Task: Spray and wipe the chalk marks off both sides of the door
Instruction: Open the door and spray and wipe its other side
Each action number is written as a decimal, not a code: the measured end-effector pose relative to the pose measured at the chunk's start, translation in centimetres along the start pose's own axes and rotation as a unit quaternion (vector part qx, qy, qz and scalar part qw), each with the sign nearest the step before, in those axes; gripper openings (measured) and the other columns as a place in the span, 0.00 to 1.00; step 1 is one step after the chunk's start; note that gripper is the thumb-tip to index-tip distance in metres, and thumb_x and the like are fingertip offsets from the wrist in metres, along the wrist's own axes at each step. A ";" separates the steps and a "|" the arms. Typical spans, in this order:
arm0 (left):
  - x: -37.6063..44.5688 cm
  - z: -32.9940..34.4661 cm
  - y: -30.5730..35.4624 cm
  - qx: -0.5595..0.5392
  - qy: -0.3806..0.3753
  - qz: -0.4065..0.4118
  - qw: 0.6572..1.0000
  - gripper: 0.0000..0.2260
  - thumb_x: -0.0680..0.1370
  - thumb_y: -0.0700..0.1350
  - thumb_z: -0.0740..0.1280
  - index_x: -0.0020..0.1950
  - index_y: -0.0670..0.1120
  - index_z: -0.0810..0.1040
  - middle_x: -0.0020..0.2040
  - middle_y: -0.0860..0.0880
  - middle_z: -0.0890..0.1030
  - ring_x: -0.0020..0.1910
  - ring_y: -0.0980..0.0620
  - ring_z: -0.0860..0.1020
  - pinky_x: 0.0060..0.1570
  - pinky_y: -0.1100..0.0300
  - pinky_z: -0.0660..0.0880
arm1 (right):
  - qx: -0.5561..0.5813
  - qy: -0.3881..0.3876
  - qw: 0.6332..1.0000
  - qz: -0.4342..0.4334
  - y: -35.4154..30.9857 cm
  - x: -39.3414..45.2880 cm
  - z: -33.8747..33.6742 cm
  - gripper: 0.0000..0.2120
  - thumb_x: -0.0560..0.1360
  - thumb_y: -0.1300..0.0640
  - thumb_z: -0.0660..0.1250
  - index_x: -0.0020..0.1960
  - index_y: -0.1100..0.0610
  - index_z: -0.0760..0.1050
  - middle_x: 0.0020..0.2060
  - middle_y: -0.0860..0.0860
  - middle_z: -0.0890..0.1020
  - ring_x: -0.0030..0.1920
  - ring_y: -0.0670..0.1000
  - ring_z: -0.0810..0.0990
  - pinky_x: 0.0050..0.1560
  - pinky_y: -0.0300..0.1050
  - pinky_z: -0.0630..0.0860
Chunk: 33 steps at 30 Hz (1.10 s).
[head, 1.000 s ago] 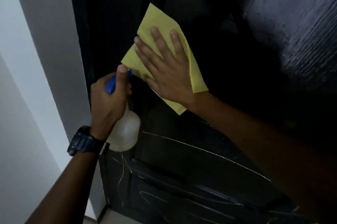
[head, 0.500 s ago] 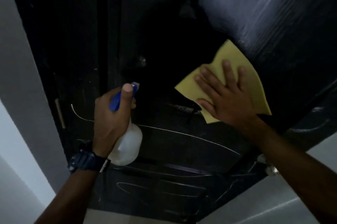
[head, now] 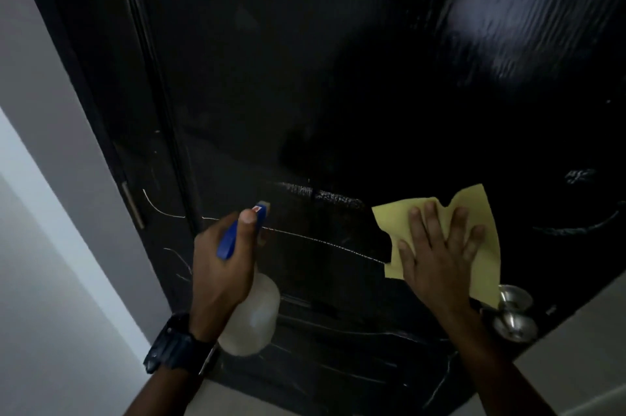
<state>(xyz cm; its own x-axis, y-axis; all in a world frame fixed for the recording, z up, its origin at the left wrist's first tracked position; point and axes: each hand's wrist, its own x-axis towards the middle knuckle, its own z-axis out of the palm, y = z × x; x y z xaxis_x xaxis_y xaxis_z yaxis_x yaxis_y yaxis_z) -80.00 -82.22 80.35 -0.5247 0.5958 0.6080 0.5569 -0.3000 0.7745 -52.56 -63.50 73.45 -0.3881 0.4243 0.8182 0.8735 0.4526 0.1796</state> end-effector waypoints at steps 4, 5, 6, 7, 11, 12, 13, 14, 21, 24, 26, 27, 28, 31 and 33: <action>-2.0 0.4 1.1 0.004 0.009 -0.019 1.000 0.39 0.78 0.73 0.50 0.36 0.39 0.77 0.27 0.45 0.74 0.26 0.48 0.72 0.28 0.70 0.65 | 0.025 -0.006 1.000 0.005 0.0 -0.6 -0.1 0.32 0.82 0.40 0.54 0.82 0.51 0.52 0.82 0.48 0.46 0.81 0.62 0.43 0.76 0.69 0.42; -2.2 0.6 1.4 0.004 0.009 -0.023 1.000 0.40 0.78 0.74 0.50 0.36 0.38 0.77 0.27 0.45 0.74 0.26 0.47 0.72 0.28 0.68 0.64 | 0.028 -0.010 1.000 0.006 0.0 -0.8 0.0 0.32 0.82 0.40 0.54 0.82 0.51 0.53 0.82 0.48 0.46 0.81 0.61 0.42 0.76 0.69 0.42; -2.3 0.8 1.7 0.004 0.008 -0.025 1.000 0.41 0.77 0.75 0.50 0.35 0.37 0.76 0.27 0.44 0.74 0.26 0.47 0.72 0.28 0.66 0.65 | 0.026 -0.012 1.000 0.007 0.0 -0.9 0.1 0.33 0.82 0.39 0.54 0.82 0.51 0.52 0.82 0.48 0.46 0.81 0.61 0.42 0.76 0.69 0.42; -2.4 1.0 2.0 0.003 0.003 -0.026 1.000 0.42 0.77 0.75 0.49 0.35 0.37 0.76 0.27 0.43 0.74 0.26 0.46 0.71 0.27 0.63 0.66 | 0.018 -0.011 1.000 0.006 0.0 -0.9 0.2 0.33 0.82 0.39 0.53 0.82 0.51 0.52 0.82 0.48 0.47 0.81 0.60 0.41 0.76 0.68 0.42; -2.9 1.9 2.7 -0.009 -0.030 -0.025 0.999 0.43 0.76 0.76 0.50 0.34 0.35 0.73 0.27 0.41 0.71 0.26 0.43 0.70 0.29 0.54 0.66 | -0.010 0.003 1.000 0.014 -0.1 -1.1 0.8 0.33 0.82 0.38 0.54 0.82 0.52 0.54 0.82 0.49 0.48 0.81 0.60 0.41 0.76 0.68 0.45; -3.1 2.1 2.7 -0.011 -0.037 -0.025 0.999 0.42 0.76 0.76 0.50 0.33 0.35 0.73 0.28 0.41 0.71 0.25 0.44 0.69 0.28 0.56 0.65 | -0.008 0.004 1.000 0.016 -0.2 -1.1 0.8 0.33 0.82 0.38 0.55 0.82 0.52 0.54 0.82 0.49 0.48 0.81 0.60 0.41 0.76 0.68 0.44; -3.3 2.3 2.6 -0.012 -0.043 -0.028 0.999 0.42 0.76 0.76 0.50 0.33 0.36 0.72 0.29 0.41 0.71 0.25 0.45 0.69 0.28 0.59 0.64 | -0.004 0.003 1.000 0.017 -0.2 -1.1 0.7 0.34 0.82 0.38 0.54 0.82 0.52 0.53 0.82 0.49 0.48 0.81 0.60 0.41 0.76 0.67 0.44; -3.5 2.5 2.4 -0.013 -0.047 -0.031 0.998 0.41 0.76 0.76 0.50 0.33 0.37 0.73 0.29 0.41 0.72 0.24 0.47 0.69 0.28 0.62 0.64 | 0.001 0.003 1.000 0.015 -0.2 -1.1 0.7 0.34 0.82 0.38 0.54 0.82 0.52 0.53 0.82 0.49 0.47 0.81 0.60 0.41 0.77 0.67 0.43; -3.8 3.4 1.1 -0.022 -0.046 -0.036 0.998 0.36 0.77 0.75 0.50 0.35 0.44 0.76 0.33 0.46 0.78 0.25 0.54 0.72 0.29 0.67 0.67 | -0.010 -0.057 0.998 -0.021 -0.2 -1.2 0.4 0.35 0.81 0.37 0.50 0.82 0.53 0.51 0.82 0.50 0.47 0.79 0.67 0.40 0.73 0.74 0.39; -3.8 2.9 0.3 -0.018 -0.031 -0.040 0.999 0.35 0.77 0.74 0.51 0.36 0.45 0.77 0.32 0.47 0.77 0.26 0.53 0.73 0.29 0.67 0.67 | -0.031 -0.096 0.988 -0.115 0.8 -1.0 -0.3 0.34 0.80 0.36 0.51 0.82 0.52 0.54 0.82 0.48 0.49 0.79 0.69 0.42 0.72 0.77 0.42; -3.8 2.4 -0.4 -0.016 -0.016 -0.040 0.999 0.34 0.78 0.73 0.51 0.37 0.45 0.77 0.31 0.46 0.77 0.26 0.52 0.73 0.29 0.63 0.67 | -0.065 -0.108 0.978 -0.166 0.6 0.3 -1.2 0.35 0.81 0.37 0.53 0.82 0.50 0.50 0.82 0.47 0.47 0.79 0.68 0.41 0.72 0.76 0.44; -3.8 2.2 -0.7 -0.016 -0.010 -0.040 0.999 0.34 0.79 0.72 0.51 0.37 0.46 0.77 0.31 0.46 0.76 0.26 0.51 0.72 0.29 0.61 0.67 | -0.084 -0.113 0.972 -0.188 -0.3 1.3 -1.7 0.36 0.81 0.38 0.54 0.83 0.50 0.45 0.82 0.47 0.45 0.79 0.67 0.39 0.72 0.76 0.43; -3.7 1.9 -0.9 -0.017 -0.004 -0.040 0.999 0.33 0.79 0.72 0.50 0.37 0.46 0.77 0.30 0.46 0.76 0.25 0.51 0.72 0.29 0.60 0.67 | -0.099 -0.122 0.964 -0.215 -1.7 2.6 -2.1 0.38 0.81 0.38 0.56 0.82 0.50 0.41 0.82 0.48 0.41 0.78 0.67 0.36 0.72 0.76 0.38; -3.4 1.0 -1.2 -0.016 0.011 -0.042 0.999 0.33 0.79 0.72 0.51 0.36 0.46 0.76 0.30 0.45 0.75 0.25 0.51 0.71 0.28 0.60 0.66 | -0.142 -0.158 0.923 -0.322 -8.2 7.6 -2.3 0.43 0.81 0.39 0.56 0.80 0.51 0.30 0.78 0.51 0.27 0.75 0.68 0.26 0.67 0.74 0.25; -3.3 0.2 -1.2 -0.016 0.027 -0.039 0.999 0.35 0.78 0.73 0.52 0.35 0.43 0.74 0.27 0.44 0.72 0.25 0.53 0.70 0.28 0.64 0.64 | -0.170 -0.164 0.892 -0.386 -13.2 10.9 -1.7 0.42 0.81 0.39 0.54 0.80 0.51 0.29 0.77 0.52 0.26 0.73 0.68 0.23 0.67 0.74 0.24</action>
<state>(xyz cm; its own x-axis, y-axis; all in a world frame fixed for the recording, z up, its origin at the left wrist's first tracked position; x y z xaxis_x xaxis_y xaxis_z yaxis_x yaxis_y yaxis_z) -78.82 -83.73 77.34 -0.6009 0.5772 0.5529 0.4921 -0.2780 0.8250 -67.86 -66.17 80.94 -0.9288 0.3209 0.1856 0.3261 0.4694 0.8205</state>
